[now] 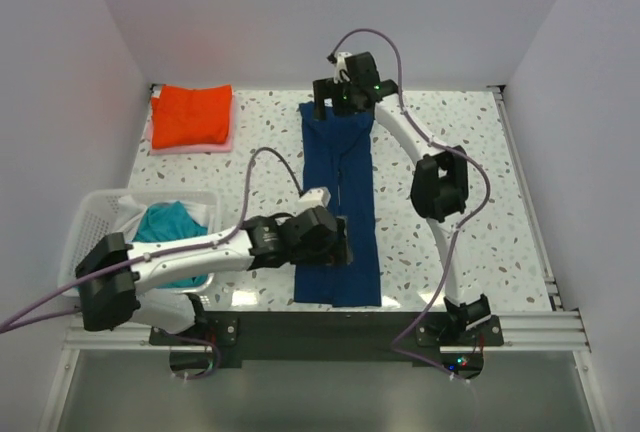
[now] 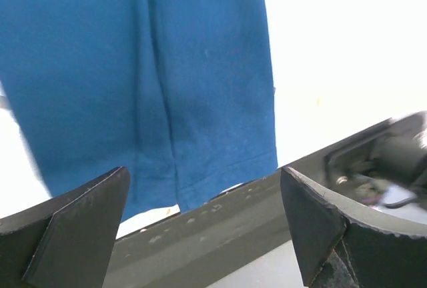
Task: Fold and stack the t-shirts
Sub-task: Fold the tshirt
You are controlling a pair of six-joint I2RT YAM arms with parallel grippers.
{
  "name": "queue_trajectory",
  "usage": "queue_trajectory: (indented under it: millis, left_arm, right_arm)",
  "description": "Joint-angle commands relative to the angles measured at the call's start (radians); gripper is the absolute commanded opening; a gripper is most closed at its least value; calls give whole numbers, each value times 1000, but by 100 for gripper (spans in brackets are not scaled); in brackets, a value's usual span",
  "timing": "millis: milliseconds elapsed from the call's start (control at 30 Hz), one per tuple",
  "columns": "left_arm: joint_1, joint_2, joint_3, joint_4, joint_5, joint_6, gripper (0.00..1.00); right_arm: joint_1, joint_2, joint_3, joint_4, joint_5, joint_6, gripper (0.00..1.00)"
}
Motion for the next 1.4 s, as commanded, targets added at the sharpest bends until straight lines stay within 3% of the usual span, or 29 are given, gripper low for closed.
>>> queue_trajectory:
  millis: [0, 233, 433, 700, 1133, 1367]
  left_arm:
    - [116, -144, 9, -98, -96, 59, 100]
    - [461, -322, -101, -165, -165, 125, 100]
    - [601, -328, -118, -109, -92, 236, 100]
    - [661, -231, -139, -38, 23, 300, 100]
    - [676, -205, -169, 11, 80, 313, 100]
    - [678, -210, -169, 5, 80, 322, 100]
  right_arm:
    - [7, -128, 4, -97, 155, -65, 99]
    - [24, -110, -34, -218, 499, 7, 99]
    - [59, -4, 42, -247, 615, 2, 98]
    - [99, 46, 72, -188, 655, -7, 99]
    - [145, 56, 38, -146, 709, -19, 99]
    - [145, 85, 42, -166, 724, -31, 88]
